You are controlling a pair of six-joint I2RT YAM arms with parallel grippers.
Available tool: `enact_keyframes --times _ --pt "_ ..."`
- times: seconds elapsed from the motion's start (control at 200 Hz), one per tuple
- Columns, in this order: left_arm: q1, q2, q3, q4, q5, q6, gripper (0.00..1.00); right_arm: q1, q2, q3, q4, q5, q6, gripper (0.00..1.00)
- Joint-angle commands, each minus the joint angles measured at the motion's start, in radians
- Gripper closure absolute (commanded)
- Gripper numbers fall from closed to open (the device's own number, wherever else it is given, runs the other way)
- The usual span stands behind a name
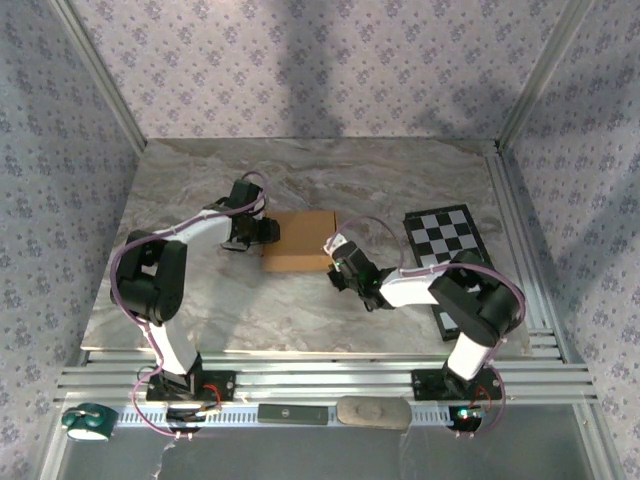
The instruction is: Fold the paper box
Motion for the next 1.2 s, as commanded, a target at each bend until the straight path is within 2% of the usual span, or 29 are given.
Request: enact_keyframes --times 0.0,0.18,0.345,0.66,0.8,0.984,1.194 --pt "-0.003 0.062 -0.012 -0.107 -0.003 0.025 0.56 0.026 0.075 -0.003 -0.090 0.047 -0.042 0.87" --pt "-0.003 0.065 -0.006 -0.112 0.000 0.030 0.56 0.038 0.088 -0.010 -0.063 0.086 -0.059 0.88" --pt "-0.003 0.068 -0.007 -0.113 0.003 0.028 0.56 0.055 0.124 0.010 -0.056 0.133 -0.081 0.94" --pt "-0.003 0.069 -0.008 -0.115 0.007 0.031 0.56 0.057 0.191 0.046 -0.070 0.199 -0.074 0.93" --pt "-0.003 0.069 -0.010 -0.110 0.016 0.024 0.57 0.049 0.204 0.051 -0.079 0.205 -0.067 0.89" --pt "-0.001 0.054 -0.038 -0.083 0.043 -0.013 0.58 0.019 0.135 0.026 -0.070 0.098 -0.058 0.82" --pt "0.003 0.030 -0.079 -0.046 0.032 -0.086 0.63 -0.032 -0.021 -0.046 -0.049 -0.108 -0.016 0.70"
